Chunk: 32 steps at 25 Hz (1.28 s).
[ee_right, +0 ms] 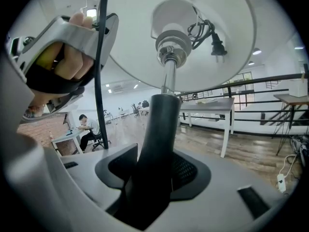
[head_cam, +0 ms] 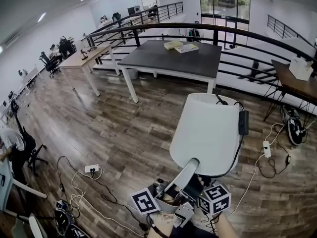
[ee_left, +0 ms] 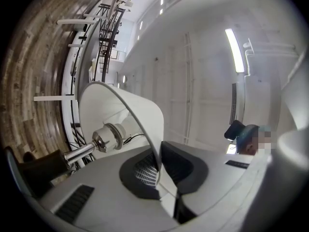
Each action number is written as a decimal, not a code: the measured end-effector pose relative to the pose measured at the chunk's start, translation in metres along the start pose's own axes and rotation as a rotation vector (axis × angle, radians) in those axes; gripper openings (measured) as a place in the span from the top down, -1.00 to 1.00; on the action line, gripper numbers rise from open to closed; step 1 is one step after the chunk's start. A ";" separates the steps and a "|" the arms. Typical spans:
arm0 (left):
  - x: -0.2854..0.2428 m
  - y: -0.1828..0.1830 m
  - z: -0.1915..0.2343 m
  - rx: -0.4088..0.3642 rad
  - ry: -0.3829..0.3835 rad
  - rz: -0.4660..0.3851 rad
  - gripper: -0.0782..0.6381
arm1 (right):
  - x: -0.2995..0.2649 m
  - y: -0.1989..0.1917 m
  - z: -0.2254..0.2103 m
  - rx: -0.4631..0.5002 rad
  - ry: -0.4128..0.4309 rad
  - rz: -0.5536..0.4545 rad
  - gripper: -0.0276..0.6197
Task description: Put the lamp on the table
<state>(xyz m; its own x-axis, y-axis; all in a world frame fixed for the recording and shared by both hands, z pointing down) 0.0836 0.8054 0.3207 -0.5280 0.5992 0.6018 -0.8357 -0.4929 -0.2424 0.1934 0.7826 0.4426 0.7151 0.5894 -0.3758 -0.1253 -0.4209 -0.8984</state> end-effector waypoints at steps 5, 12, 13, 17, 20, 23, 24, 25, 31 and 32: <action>-0.008 0.010 0.016 0.018 0.001 -0.002 0.72 | -0.012 0.006 -0.010 -0.009 -0.010 0.004 0.23; -0.031 0.044 0.051 0.034 -0.017 0.018 0.72 | -0.051 0.026 -0.040 -0.005 -0.047 -0.005 0.23; -0.035 0.052 0.055 0.035 -0.020 0.019 0.72 | -0.058 0.032 -0.044 -0.004 -0.050 -0.009 0.23; -0.050 0.086 0.073 0.041 -0.028 0.028 0.72 | -0.092 0.054 -0.056 -0.003 -0.061 -0.018 0.23; -0.060 0.115 0.084 0.043 -0.031 0.036 0.72 | -0.119 0.072 -0.061 -0.009 -0.066 -0.024 0.23; -0.072 0.146 0.097 0.042 -0.036 0.043 0.72 | -0.147 0.091 -0.068 -0.011 -0.071 -0.027 0.23; -0.076 0.156 0.102 0.042 -0.037 0.045 0.72 | -0.157 0.097 -0.072 -0.011 -0.073 -0.027 0.23; -0.080 0.165 0.106 0.043 -0.038 0.047 0.72 | -0.166 0.103 -0.075 -0.011 -0.075 -0.027 0.23; -0.094 0.216 0.132 0.050 -0.044 0.067 0.72 | -0.218 0.128 -0.087 -0.011 -0.090 -0.040 0.23; -0.095 0.222 0.136 0.050 -0.045 0.069 0.72 | -0.225 0.130 -0.089 -0.011 -0.092 -0.041 0.23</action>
<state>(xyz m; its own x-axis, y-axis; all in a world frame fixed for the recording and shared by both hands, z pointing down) -0.0311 0.5530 0.3135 -0.5757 0.5342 0.6190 -0.7883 -0.5636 -0.2469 0.0771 0.5340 0.4307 0.6533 0.6667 -0.3589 -0.0892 -0.4029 -0.9109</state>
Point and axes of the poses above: the fingertips, and each gripper's own axes: x backward along the fingers, z to its left, y out of its top, the point moved 9 cm from there along x, backward along the fingers, and after that the axes turned 1 degree about -y, right-handed, at the moved point
